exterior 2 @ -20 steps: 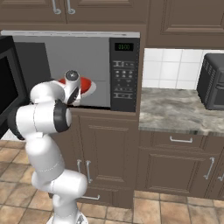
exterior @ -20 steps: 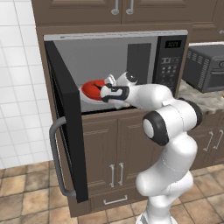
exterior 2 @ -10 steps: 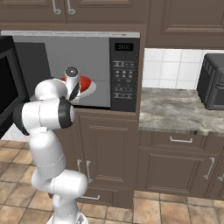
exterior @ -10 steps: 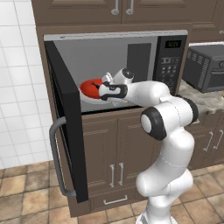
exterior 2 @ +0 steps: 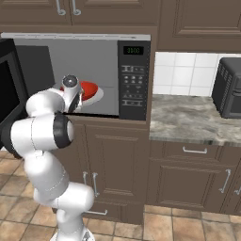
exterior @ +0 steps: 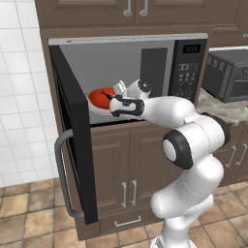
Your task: Remove the tangerine from the bowl and place it on the small plate. Then place the bowl with only the fish in the microwave, close the door, and press the start button to microwave the fish.
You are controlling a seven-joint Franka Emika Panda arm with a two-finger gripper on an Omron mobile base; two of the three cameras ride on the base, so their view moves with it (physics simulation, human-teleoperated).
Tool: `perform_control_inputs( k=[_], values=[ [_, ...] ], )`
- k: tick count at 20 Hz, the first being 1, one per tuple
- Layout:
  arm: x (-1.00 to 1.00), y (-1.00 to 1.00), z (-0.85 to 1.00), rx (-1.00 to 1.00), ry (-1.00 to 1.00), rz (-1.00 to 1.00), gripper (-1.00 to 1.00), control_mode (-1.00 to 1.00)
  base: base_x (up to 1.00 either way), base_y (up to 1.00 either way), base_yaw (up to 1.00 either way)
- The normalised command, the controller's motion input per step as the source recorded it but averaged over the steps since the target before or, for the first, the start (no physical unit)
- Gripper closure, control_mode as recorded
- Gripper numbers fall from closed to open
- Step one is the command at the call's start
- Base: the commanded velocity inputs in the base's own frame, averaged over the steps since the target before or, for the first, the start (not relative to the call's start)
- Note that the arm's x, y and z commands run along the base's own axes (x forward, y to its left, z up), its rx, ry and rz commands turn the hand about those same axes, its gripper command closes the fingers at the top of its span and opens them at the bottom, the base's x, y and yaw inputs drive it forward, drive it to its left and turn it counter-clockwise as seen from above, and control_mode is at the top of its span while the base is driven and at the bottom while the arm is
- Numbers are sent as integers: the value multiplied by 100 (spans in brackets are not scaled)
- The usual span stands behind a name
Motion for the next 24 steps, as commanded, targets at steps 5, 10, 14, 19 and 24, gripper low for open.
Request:
perform_control_inputs(
  k=[5, 10, 14, 19, 24],
  values=[
    [-100, -2, 0, 0, -34, 0, -100, -100, 0, 0, 0],
    [-54, -2, -3, 0, -3, 0, -100, -100, 0, 0, 0],
    [-97, -5, 10, -4, -19, -1, -100, -100, 0, 0, 0],
    [-100, -16, 48, -11, -25, -3, -100, -100, 0, 0, 0],
    [-100, -20, 77, -13, -10, 0, -100, -100, 0, 0, 0]
  ],
)
